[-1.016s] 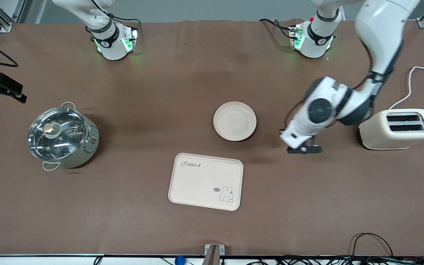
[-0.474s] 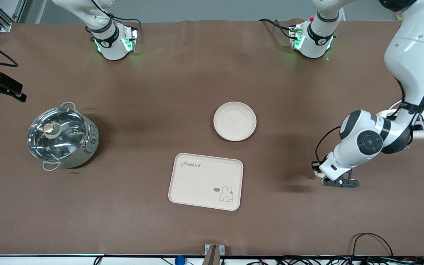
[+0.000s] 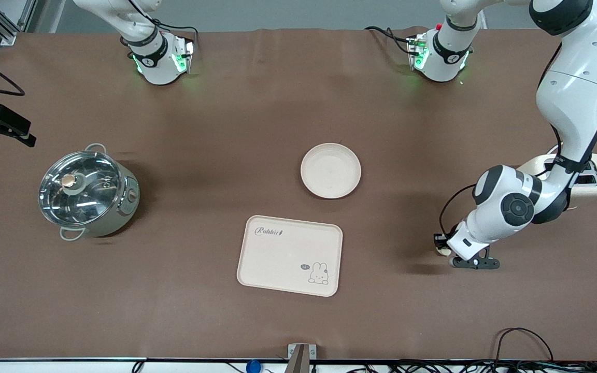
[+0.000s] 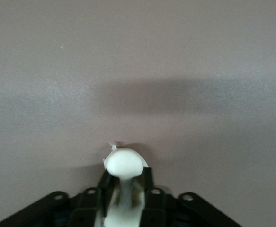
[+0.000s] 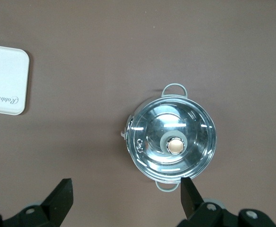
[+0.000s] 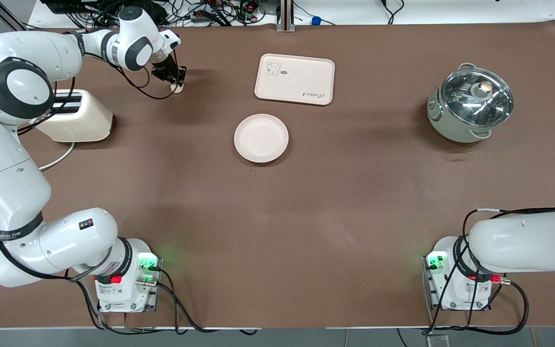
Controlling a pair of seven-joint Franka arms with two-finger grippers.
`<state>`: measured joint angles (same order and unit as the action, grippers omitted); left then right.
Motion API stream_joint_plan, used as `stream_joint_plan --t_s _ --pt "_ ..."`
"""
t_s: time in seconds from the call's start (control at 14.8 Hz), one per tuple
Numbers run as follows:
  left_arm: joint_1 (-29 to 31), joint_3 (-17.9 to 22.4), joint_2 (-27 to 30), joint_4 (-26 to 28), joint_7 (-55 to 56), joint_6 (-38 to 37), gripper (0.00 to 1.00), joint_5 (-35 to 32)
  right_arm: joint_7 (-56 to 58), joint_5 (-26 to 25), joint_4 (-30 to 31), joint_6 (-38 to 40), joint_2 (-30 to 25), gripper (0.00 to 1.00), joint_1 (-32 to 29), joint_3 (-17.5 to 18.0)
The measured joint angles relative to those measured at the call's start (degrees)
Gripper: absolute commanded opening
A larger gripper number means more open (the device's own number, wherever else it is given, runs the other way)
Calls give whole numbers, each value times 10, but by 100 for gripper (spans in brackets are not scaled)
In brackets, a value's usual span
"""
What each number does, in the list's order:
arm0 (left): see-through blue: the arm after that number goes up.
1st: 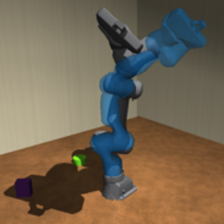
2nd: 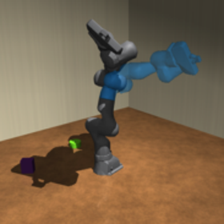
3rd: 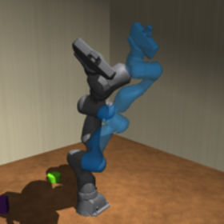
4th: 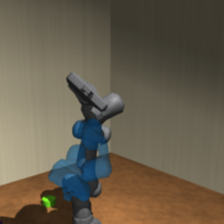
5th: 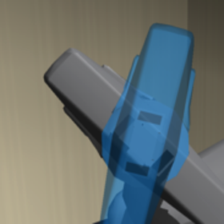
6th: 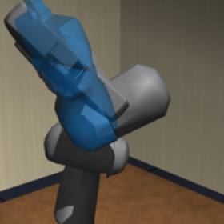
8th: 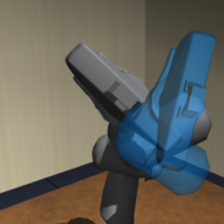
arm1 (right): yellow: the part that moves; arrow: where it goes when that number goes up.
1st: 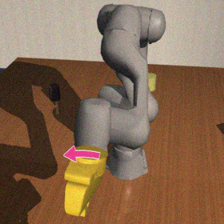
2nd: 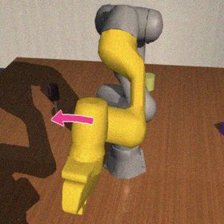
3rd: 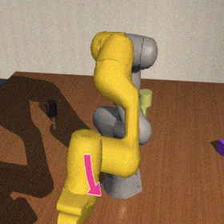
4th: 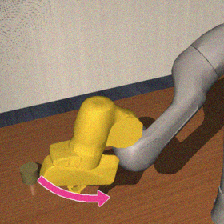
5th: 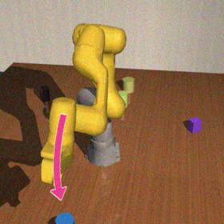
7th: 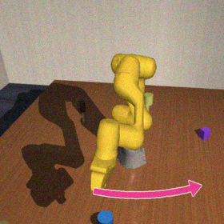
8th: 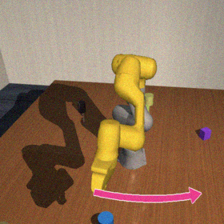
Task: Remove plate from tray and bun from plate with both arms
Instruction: 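Lower the bun onto the table and open the left gripper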
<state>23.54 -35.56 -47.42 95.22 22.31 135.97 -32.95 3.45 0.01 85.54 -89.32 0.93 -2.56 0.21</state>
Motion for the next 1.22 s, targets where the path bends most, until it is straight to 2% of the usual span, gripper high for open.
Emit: stream_joint_plan --t_s 0.14,0.27,0.41,0.54,0.88,1.15,1.22 --pt "1 -19 13 -35 16 -68 100 6 0 0 0 -1 0 100 0 2" --pt "1 -58 34 -92 31 -172 100 11 0 0 0 -2 0 100 3 6" --pt "1 -90 60 -128 37 -234 100 12 0 0 0 -3 0 100 6 9" --pt "0 -108 96 -139 37 -260 100 17 0 0 0 -3 0 100 7 9" --pt "0 -134 196 -150 37 -345 100 85 0 0 0 -3 0 100 7 9" --pt "-3 -181 256 -160 36 -432 100 106 0 0 0 -3 0 100 5 7" --pt "-12 -173 279 -161 27 -435 100 132 0 0 0 -3 0 100 4 7"
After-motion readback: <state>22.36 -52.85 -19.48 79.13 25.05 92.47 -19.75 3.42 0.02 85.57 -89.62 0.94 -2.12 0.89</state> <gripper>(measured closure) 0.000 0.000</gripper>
